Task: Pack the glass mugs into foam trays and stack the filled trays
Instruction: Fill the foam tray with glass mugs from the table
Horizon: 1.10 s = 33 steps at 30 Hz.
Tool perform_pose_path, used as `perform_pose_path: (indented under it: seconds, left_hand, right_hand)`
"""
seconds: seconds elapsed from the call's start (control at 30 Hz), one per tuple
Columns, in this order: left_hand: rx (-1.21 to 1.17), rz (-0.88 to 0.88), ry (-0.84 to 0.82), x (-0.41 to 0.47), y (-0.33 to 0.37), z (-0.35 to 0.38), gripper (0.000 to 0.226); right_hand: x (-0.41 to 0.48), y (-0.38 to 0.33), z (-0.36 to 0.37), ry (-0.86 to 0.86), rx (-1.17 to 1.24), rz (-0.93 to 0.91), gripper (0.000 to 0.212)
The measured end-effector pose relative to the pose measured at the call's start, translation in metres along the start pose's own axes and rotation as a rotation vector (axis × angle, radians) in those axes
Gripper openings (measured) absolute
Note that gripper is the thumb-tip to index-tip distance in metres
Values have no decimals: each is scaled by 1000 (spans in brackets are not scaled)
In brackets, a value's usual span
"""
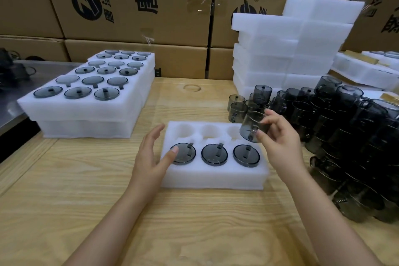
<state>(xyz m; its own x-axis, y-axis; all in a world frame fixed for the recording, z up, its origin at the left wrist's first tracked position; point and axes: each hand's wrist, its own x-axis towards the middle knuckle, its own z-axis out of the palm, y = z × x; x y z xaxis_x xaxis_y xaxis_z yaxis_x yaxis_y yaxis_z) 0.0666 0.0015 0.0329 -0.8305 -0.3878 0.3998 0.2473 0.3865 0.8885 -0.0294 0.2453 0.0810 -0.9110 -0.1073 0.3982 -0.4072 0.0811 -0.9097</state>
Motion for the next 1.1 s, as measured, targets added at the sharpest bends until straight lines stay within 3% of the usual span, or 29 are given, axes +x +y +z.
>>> perform_pose_path:
  seconds: [0.1, 0.33, 0.43, 0.53, 0.7, 0.87, 0.93, 1.0, 1.03, 1.1]
  left_hand:
    - [-233, -163, 14, 5, -8, -2, 61]
    - [-468, -352, -4, 31, -13, 7, 64]
    - [-510, -347, -29, 35, -17, 9, 67]
    - [-518, -331, -57, 36, -21, 7, 72]
    - [-487, -310, -91, 36, -22, 8, 69]
    - [-474, -296, -93, 36, -24, 8, 69]
    - [-470, -291, -99, 36, -26, 7, 68]
    - [-473, -287, -101, 36, -27, 7, 67]
    - [-475, -285, -102, 36, -27, 7, 67]
    - [-475, -281, -105, 36, -28, 7, 69]
  right_hand:
    - [20, 4, 8, -61, -19, 5, 31]
    - [40, 21, 19, -123, -300, -13, 29]
    - [38, 23, 18, -120, -370, -83, 31]
    - [38, 25, 13, -125, -347, -22, 37]
    - [37, 29, 13, -208, -497, 68, 68]
    - [44, 25, 8, -338, -603, 70, 61]
    - [50, 16, 9, -402, -477, 215, 57]
    - [62, 12, 19, -352, -341, 271, 34]
    - [69, 10, 26, -324, -398, 239, 27]
    - [79, 7, 37, -423, -666, 181, 39]
